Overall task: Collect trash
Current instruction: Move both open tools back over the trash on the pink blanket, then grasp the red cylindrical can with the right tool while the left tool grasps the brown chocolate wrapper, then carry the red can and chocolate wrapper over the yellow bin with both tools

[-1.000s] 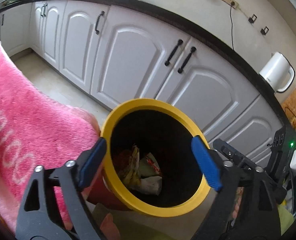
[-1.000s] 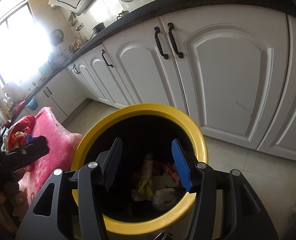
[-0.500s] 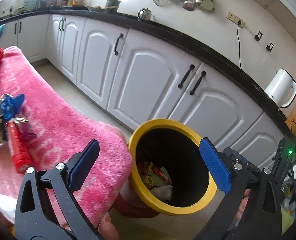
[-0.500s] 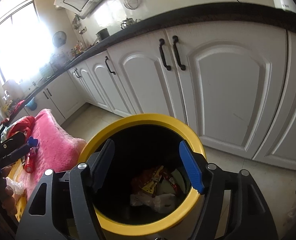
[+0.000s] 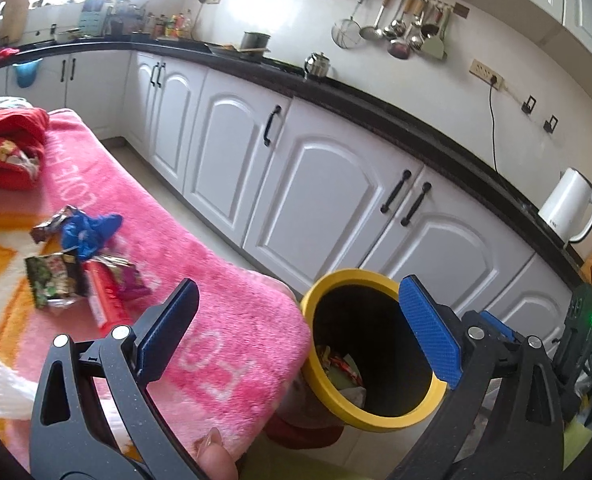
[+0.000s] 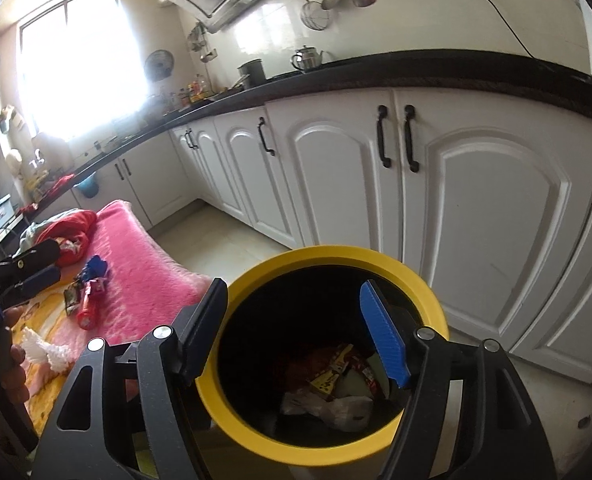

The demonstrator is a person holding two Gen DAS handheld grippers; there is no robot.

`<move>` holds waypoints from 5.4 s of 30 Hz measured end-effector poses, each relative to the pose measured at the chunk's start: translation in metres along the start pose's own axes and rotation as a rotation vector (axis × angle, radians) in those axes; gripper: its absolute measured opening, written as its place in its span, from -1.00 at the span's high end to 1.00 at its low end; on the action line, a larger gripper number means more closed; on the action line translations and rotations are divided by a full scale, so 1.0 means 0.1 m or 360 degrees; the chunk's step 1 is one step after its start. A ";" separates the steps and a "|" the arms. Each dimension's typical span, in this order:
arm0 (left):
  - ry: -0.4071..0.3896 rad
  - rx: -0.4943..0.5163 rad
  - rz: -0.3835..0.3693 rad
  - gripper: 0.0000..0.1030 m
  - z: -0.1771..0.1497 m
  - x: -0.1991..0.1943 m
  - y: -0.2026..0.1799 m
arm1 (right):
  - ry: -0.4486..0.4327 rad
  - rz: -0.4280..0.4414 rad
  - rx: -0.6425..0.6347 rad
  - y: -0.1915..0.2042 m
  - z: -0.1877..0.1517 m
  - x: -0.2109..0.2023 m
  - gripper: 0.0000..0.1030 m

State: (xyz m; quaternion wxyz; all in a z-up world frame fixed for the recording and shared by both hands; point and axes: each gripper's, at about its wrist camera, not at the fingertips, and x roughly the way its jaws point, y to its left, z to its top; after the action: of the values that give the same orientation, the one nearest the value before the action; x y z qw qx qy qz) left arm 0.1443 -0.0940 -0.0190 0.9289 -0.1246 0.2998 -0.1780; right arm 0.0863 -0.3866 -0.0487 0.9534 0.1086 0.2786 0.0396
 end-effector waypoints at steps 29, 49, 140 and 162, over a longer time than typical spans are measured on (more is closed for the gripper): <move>-0.0324 -0.0194 0.0263 -0.78 0.26 -0.83 0.95 | 0.0001 0.0290 -0.0364 1.31 0.12 0.03 -0.50; -0.0239 -0.0379 0.0481 -0.78 0.43 -0.89 2.01 | 0.0302 0.0596 -0.0563 2.41 -0.09 0.79 -0.50; -0.0037 -0.0063 0.0202 0.91 0.05 -1.18 1.41 | 0.0275 0.0628 -0.0464 1.85 0.04 0.24 0.38; 0.0054 0.0138 0.0036 0.91 -0.06 -0.86 0.60 | 0.0158 0.0438 -0.0207 0.95 0.21 0.04 0.38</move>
State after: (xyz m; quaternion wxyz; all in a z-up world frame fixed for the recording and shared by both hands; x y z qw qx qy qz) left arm 0.0912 -0.0059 -0.0001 0.9302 -0.0778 0.3089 -0.1825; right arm 0.0994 -0.2978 -0.0118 0.9290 0.0816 0.3048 0.1933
